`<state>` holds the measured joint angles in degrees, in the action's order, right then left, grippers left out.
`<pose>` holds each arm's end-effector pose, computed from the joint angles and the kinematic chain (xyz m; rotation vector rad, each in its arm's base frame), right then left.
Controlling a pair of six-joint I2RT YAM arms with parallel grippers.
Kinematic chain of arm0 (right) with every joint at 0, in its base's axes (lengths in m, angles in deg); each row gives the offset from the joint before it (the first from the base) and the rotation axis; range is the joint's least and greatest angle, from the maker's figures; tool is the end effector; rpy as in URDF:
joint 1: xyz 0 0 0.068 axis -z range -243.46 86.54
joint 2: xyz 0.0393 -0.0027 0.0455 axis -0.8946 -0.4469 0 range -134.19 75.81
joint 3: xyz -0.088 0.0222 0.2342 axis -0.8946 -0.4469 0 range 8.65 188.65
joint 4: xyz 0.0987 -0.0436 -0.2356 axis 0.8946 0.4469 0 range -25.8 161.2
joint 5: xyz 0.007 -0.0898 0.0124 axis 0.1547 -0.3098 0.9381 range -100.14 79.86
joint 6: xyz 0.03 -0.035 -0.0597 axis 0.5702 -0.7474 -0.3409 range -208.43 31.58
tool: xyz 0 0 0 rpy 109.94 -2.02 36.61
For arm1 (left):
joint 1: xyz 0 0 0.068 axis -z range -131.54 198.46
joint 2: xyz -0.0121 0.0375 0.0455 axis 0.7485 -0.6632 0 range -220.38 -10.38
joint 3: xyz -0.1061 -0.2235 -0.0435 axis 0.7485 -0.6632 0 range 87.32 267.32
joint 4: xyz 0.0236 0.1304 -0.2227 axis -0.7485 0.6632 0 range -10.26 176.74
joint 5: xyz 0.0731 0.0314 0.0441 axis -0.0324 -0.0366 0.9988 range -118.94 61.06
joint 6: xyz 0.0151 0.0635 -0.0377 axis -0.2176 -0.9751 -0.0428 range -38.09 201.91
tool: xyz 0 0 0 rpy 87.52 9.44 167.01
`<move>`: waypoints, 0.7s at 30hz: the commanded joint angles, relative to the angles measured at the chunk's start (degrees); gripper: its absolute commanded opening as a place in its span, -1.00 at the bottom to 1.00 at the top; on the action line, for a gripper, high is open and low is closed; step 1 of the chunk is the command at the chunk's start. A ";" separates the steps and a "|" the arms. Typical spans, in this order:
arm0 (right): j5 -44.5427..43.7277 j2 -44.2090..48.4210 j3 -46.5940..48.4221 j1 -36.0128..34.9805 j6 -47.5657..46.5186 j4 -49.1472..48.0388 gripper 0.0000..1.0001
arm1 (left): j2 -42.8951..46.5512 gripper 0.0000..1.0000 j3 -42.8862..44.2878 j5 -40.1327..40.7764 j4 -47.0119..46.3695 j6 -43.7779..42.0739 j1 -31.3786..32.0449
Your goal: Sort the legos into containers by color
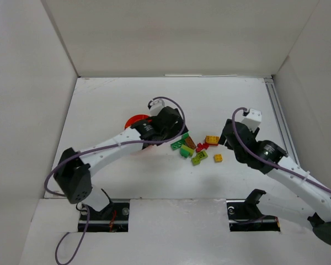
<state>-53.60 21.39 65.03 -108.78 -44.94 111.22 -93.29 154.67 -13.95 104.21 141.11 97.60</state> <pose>0.1750 0.1148 0.2932 0.3098 2.0877 0.0098 0.2374 -0.2492 0.2589 -0.3477 2.3163 -0.7035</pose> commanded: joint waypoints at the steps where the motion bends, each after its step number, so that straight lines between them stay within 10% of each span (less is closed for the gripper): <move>1: -1.80 4.21 -0.83 4.35 2.75 8.25 0.48 | -6.63 0.97 6.55 0.22 -0.66 8.45 1.57; 21: -3.47 14.16 -4.26 12.98 -2.44 10.63 0.56 | -30.55 0.61 24.58 13.32 14.47 29.56 7.63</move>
<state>-55.24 34.97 60.85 -96.47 -46.19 121.30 -124.79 176.72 -4.60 113.81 166.55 104.86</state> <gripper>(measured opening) 0.777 0.808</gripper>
